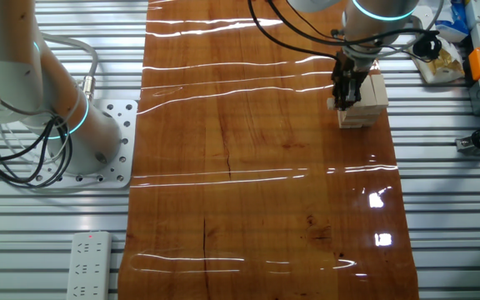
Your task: Play Jenga
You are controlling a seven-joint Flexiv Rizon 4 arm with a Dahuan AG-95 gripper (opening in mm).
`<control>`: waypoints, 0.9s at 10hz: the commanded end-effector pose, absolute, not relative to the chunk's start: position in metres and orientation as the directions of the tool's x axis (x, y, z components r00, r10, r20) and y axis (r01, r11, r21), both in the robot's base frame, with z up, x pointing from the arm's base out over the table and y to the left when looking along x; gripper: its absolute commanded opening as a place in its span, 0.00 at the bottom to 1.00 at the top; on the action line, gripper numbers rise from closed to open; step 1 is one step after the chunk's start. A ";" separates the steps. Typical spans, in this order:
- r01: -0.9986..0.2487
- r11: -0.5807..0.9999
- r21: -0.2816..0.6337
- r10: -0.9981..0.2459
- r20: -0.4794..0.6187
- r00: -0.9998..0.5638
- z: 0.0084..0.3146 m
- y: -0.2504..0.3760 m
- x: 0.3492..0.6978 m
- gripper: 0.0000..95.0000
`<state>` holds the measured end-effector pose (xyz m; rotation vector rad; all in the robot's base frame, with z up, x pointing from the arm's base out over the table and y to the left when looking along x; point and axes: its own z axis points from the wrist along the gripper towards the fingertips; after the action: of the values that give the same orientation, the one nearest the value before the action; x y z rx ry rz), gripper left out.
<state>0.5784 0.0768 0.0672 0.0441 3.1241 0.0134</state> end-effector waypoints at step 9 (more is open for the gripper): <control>0.023 1.000 0.012 0.024 -0.023 -0.999 0.052 0.076 0.579 0.60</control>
<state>0.5783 0.0761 0.0510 0.0376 3.1182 0.0186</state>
